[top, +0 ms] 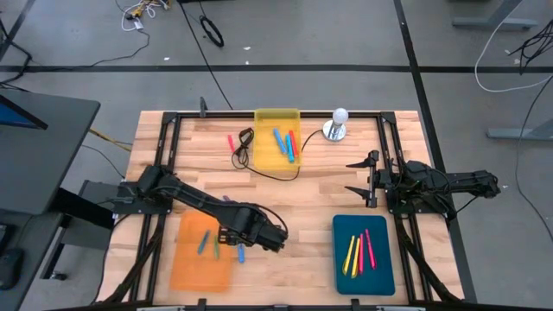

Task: Pick & Place Markers
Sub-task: Put the blue highlighter into the yellow bin

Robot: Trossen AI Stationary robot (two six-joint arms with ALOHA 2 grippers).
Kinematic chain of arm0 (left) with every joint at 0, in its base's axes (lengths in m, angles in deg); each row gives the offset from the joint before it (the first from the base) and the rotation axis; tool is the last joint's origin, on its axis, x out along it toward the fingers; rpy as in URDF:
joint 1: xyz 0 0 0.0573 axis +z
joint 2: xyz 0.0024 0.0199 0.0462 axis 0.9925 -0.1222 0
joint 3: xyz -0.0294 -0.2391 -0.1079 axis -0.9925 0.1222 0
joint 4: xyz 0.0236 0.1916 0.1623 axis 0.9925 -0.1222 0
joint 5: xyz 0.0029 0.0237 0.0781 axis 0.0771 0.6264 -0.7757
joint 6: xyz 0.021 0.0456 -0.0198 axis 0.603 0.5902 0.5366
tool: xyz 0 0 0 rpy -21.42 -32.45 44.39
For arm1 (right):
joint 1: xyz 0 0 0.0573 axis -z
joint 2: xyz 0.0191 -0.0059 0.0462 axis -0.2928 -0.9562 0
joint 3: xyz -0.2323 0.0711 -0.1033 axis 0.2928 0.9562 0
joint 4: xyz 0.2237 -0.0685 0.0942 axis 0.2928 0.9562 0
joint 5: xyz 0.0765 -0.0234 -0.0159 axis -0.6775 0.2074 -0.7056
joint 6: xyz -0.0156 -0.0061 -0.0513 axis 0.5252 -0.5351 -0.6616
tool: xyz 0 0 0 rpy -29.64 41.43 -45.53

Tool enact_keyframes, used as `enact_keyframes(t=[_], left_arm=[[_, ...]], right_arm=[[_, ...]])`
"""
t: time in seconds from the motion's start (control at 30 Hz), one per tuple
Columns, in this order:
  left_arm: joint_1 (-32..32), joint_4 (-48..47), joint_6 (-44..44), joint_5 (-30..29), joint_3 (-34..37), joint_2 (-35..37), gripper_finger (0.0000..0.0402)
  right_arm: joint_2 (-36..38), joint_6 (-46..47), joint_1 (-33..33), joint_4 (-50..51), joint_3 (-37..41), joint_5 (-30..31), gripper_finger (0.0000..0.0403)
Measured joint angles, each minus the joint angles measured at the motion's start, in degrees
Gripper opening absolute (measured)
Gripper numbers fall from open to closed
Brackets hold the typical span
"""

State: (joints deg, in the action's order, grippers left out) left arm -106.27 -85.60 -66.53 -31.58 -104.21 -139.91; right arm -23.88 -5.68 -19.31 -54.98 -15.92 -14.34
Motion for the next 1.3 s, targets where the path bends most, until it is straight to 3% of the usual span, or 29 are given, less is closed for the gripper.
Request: enact_keyframes(t=[0.6,1.3], left_arm=[[-0.56,11.92,-3.90,5.78,16.76,6.21,0.0351],[0.95,12.00,-1.94,7.22,17.56,5.93,0.0351]], right_arm=[[0.02,0.02,0.00,-0.02,0.00,0.00,0.0323],[0.02,0.02,0.00,0.00,0.00,-0.02,0.0323]])
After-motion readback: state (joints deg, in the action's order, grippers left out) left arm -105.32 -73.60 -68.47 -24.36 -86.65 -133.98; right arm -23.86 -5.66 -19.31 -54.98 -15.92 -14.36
